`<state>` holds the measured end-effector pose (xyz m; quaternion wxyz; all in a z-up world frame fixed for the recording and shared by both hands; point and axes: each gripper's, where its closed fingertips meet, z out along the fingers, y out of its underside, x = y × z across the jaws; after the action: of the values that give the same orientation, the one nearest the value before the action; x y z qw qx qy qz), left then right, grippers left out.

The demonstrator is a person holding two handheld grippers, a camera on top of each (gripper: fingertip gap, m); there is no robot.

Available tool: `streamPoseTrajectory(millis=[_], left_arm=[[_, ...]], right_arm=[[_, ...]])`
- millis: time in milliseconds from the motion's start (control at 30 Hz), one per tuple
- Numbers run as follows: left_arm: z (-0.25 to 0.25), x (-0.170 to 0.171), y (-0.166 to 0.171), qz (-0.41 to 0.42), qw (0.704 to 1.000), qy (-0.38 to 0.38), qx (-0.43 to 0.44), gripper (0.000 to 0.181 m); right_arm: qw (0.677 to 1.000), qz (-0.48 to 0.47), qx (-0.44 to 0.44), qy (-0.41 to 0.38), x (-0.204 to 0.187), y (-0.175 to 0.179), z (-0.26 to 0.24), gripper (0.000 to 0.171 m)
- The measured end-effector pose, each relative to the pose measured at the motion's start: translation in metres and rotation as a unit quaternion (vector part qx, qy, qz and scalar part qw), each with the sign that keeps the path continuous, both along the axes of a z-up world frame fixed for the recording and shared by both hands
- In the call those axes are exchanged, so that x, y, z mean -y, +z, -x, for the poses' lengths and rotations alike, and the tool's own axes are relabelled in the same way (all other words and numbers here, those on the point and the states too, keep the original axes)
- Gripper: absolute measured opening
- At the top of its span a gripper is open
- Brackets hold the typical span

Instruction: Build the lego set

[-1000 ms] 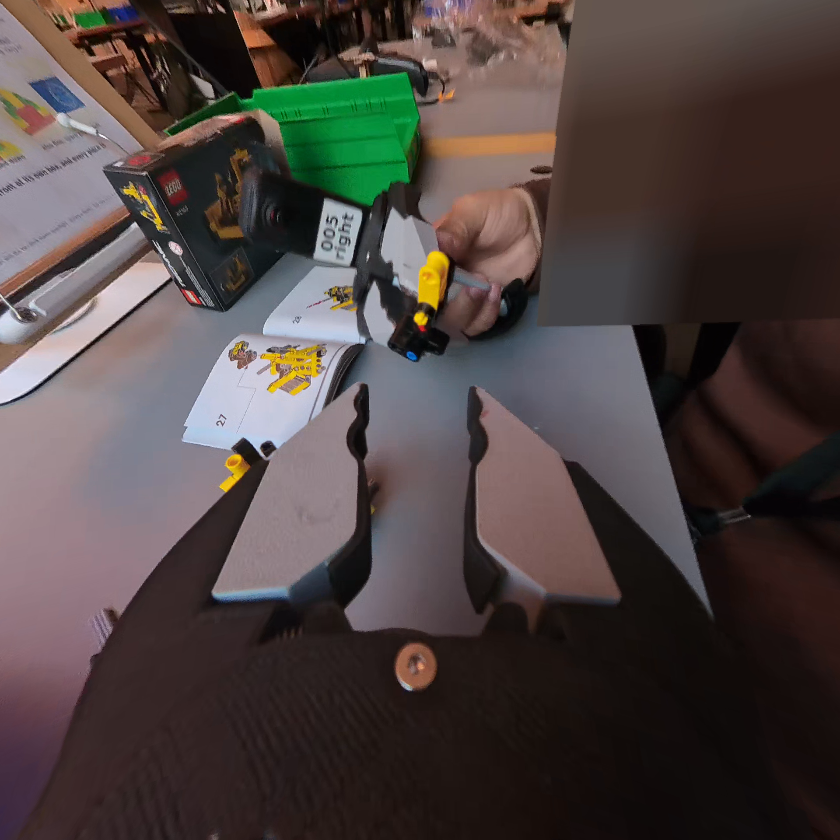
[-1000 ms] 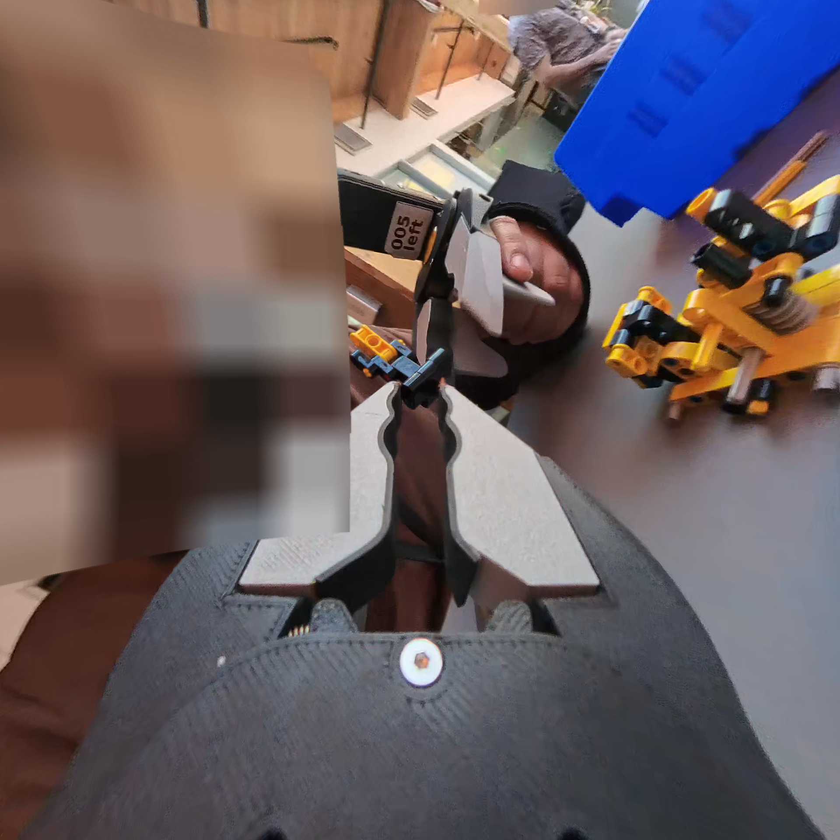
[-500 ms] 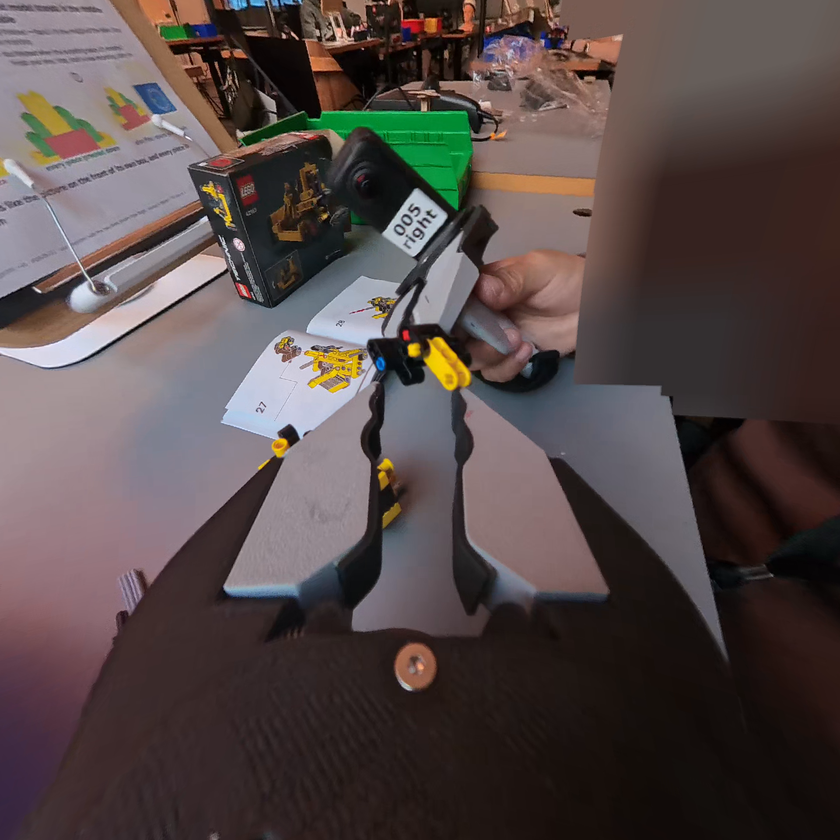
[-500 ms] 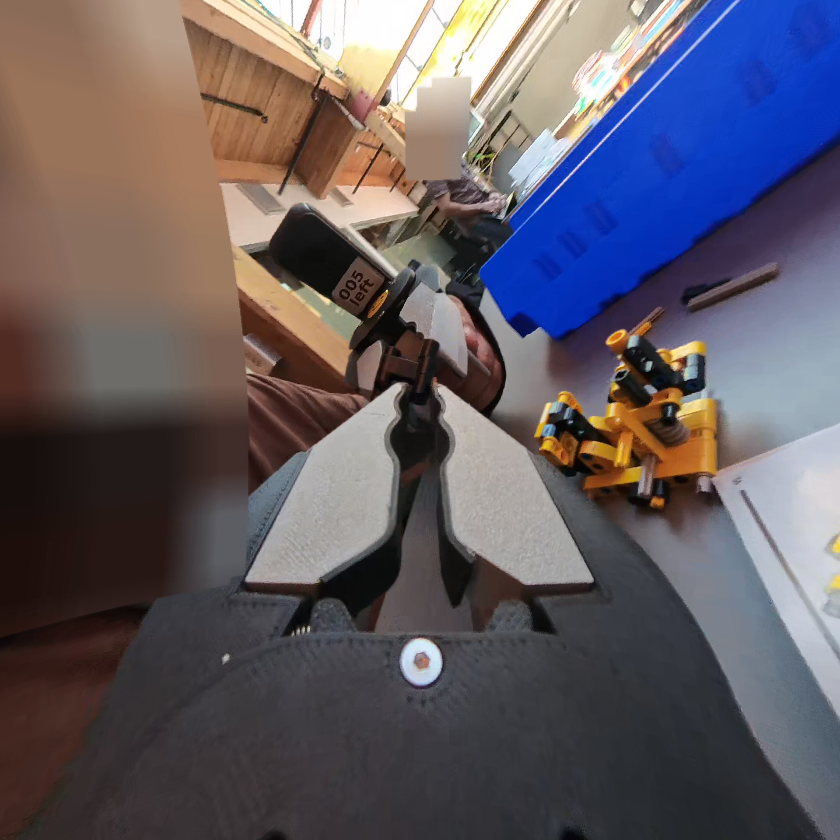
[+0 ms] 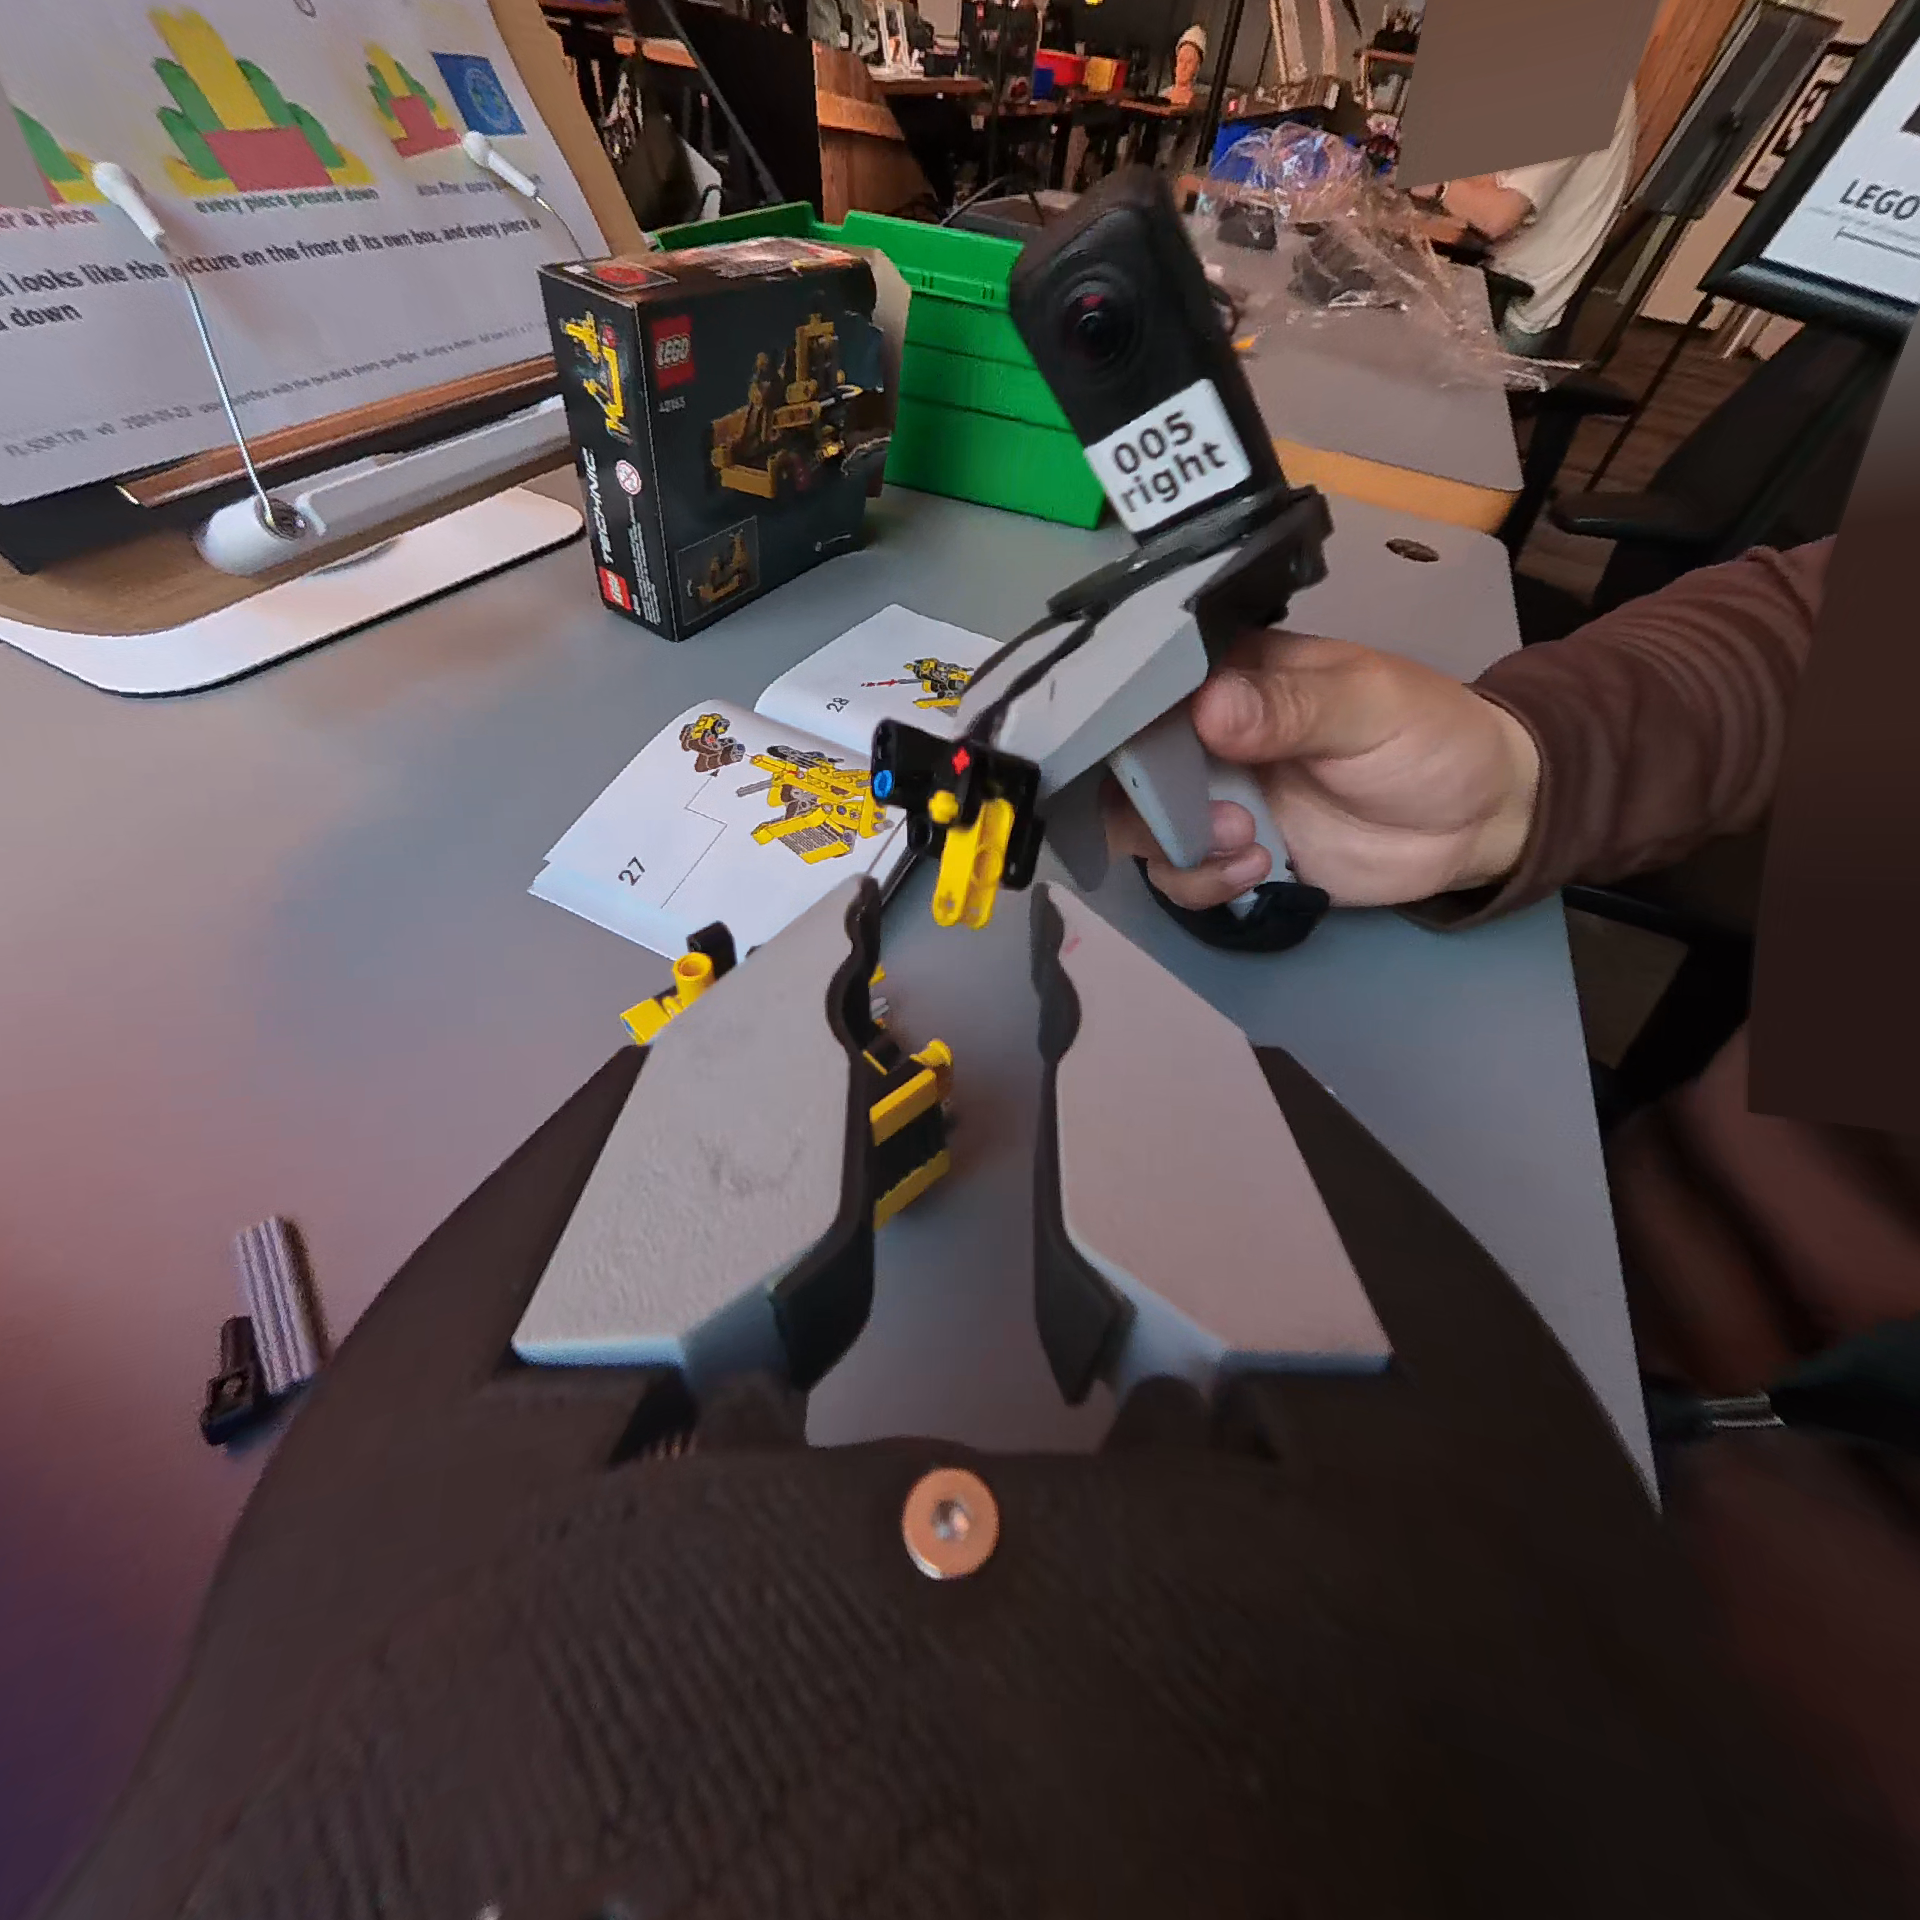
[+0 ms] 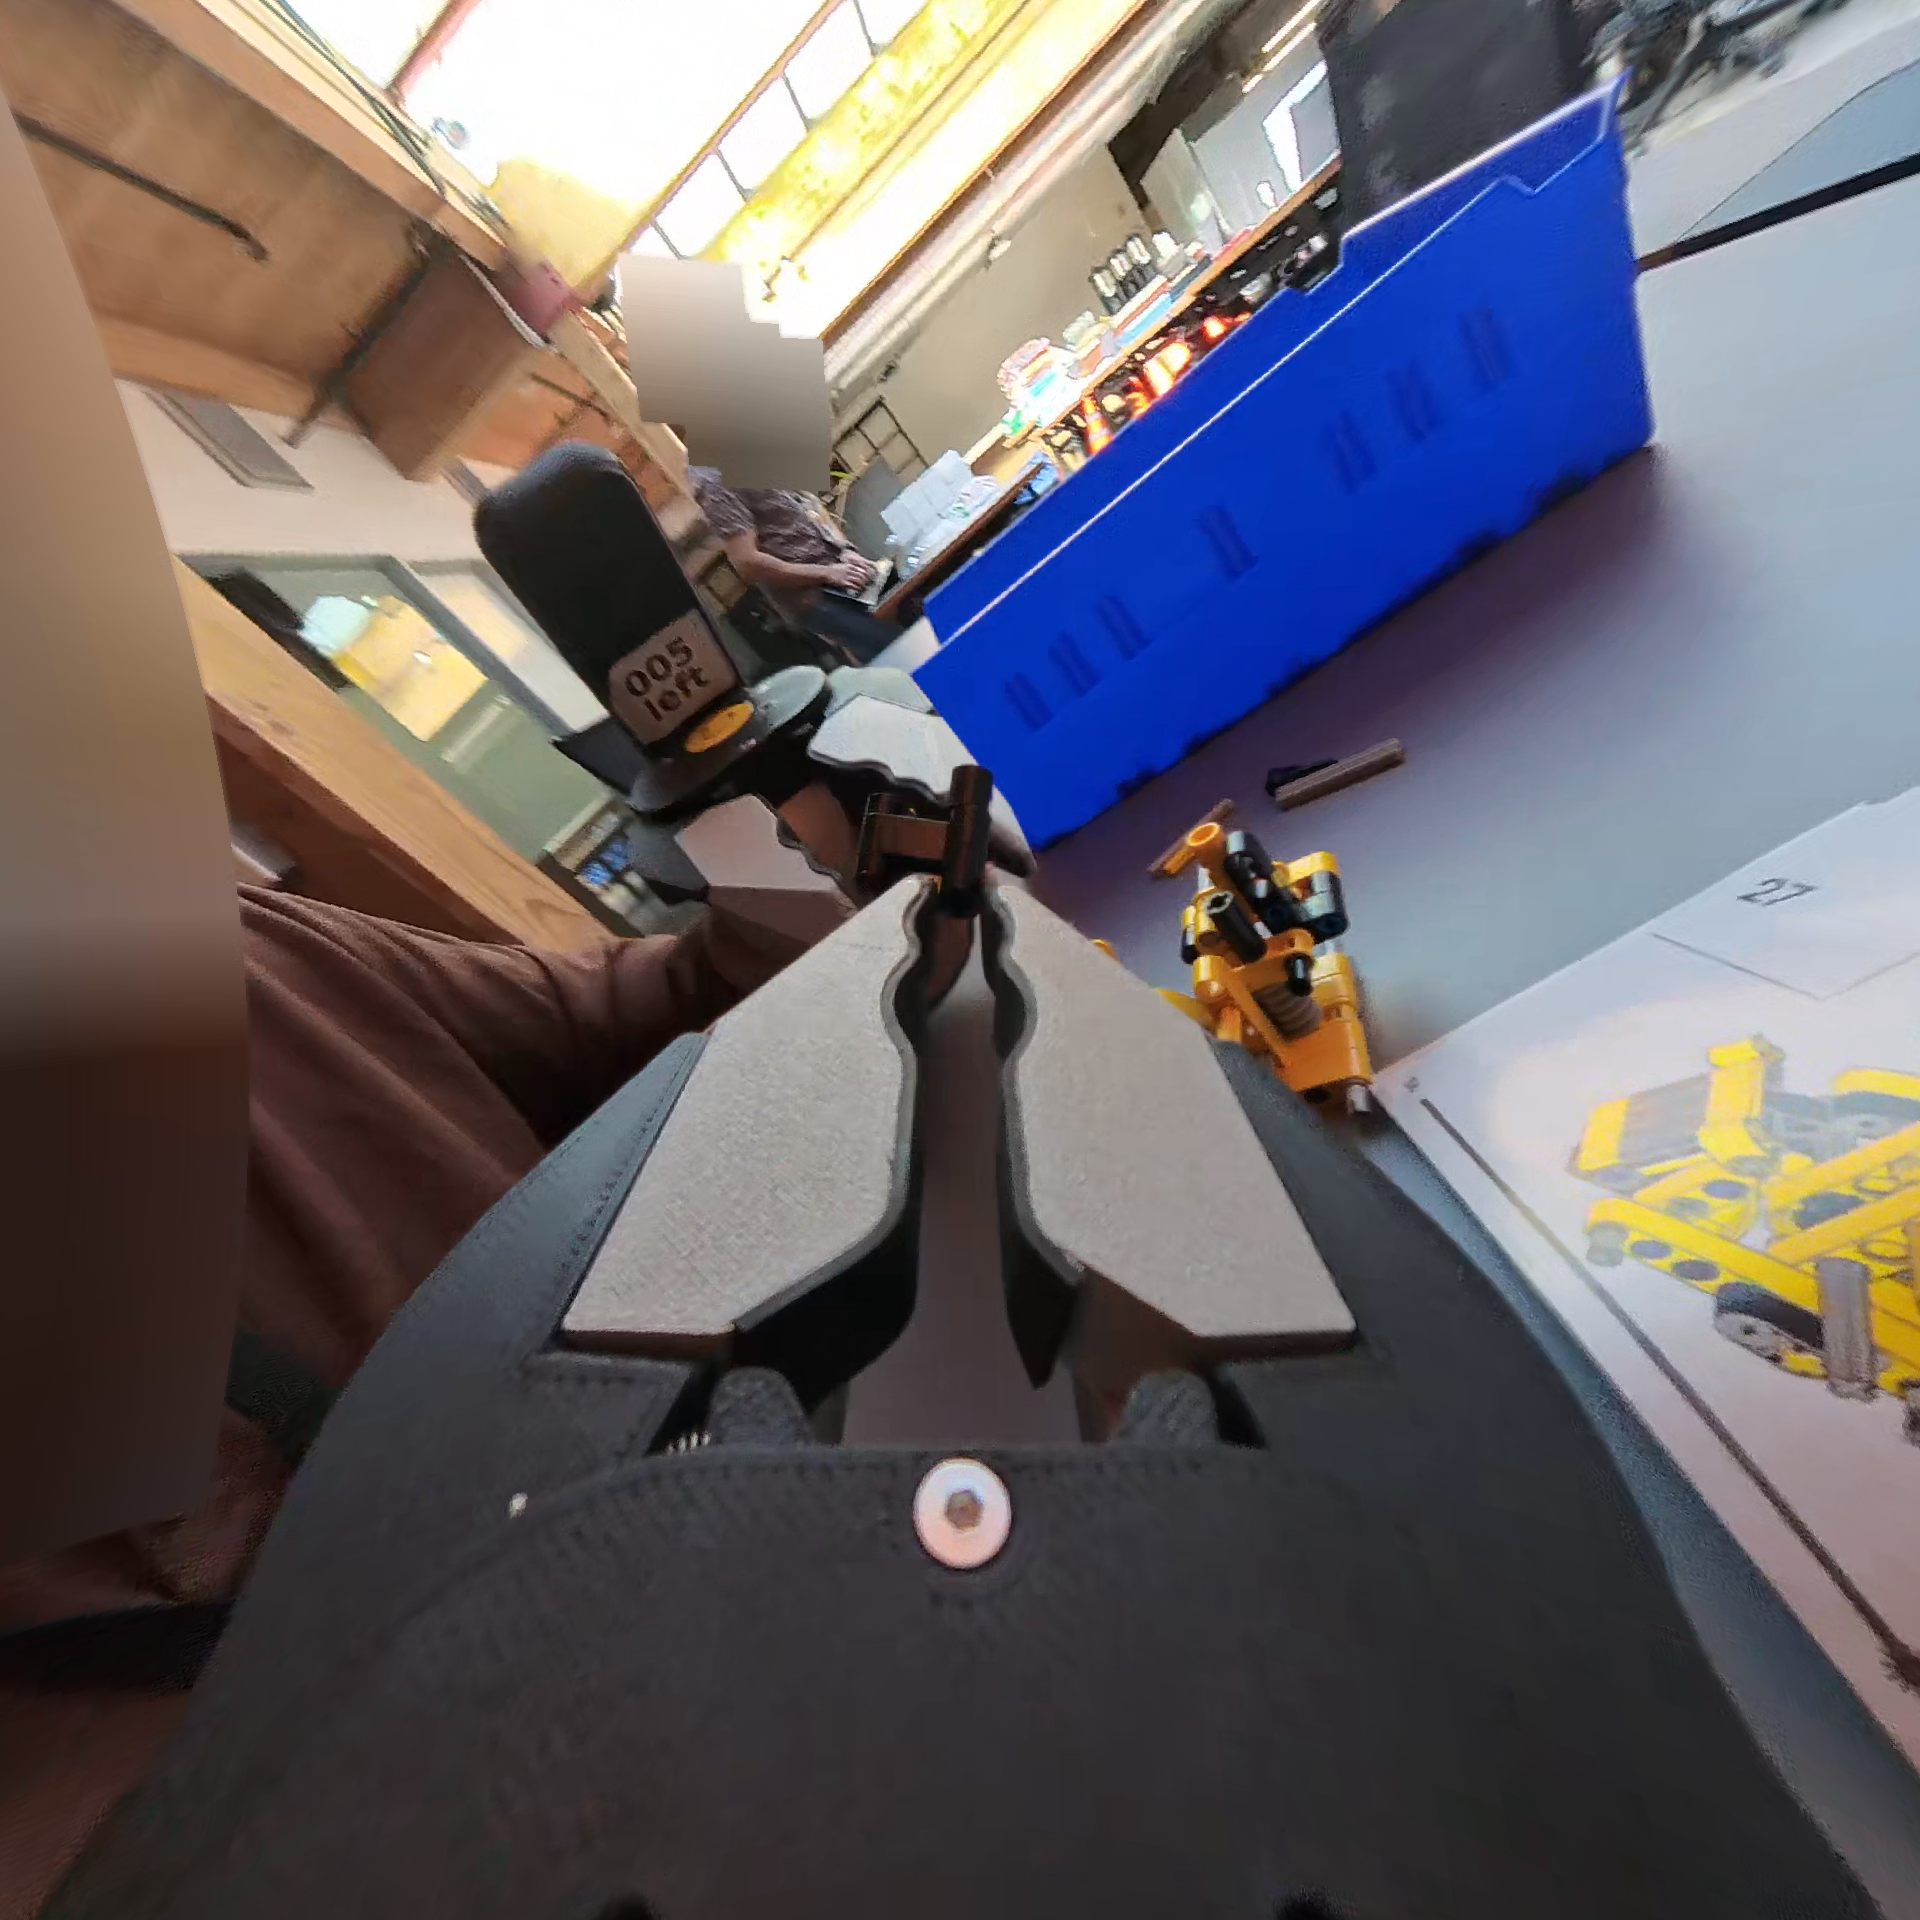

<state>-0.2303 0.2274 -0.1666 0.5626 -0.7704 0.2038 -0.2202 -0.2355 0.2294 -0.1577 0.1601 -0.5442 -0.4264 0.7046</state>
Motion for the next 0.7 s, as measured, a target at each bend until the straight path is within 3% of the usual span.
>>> streamPoseTrajectory(millis=[100, 200, 300, 533, 633, 700], left_arm=[[-0.003, 0.002, 0.004, -0.001, 1.0, -0.015, 0.021, 0.037], [-0.003, 0.002, -0.001, 0.008, 1.0, -0.015, 0.006, 0.023], [-0.004, 0.003, -0.004, 0.005, 1.0, -0.022, -0.01, 0.023], [-0.013, 0.019, -0.026, 0.059, 0.992, -0.101, -0.046, 0.022], [-0.016, 0.027, -0.046, 0.094, 0.982, -0.128, -0.099, 0.022], [-0.018, 0.03, -0.056, 0.098, 0.975, -0.138, -0.142, 0.023]], right_arm=[[0.996, -0.079, 0.014, -0.033, 0.0, -0.004, 0.002, 0.004], [0.987, -0.152, 0.022, -0.044, 0.005, -0.008, 0.003, 0.004], [0.976, -0.212, 0.026, -0.052, 0.007, -0.01, 0.003, 0.004], [0.951, -0.304, 0.052, 0.033, 0.015, -0.026, -0.01, 0.024], [0.93, -0.35, 0.066, 0.084, 0.016, -0.036, -0.022, 0.033], [0.922, -0.36, 0.065, 0.124, 0.022, -0.041, -0.031, 0.03]])
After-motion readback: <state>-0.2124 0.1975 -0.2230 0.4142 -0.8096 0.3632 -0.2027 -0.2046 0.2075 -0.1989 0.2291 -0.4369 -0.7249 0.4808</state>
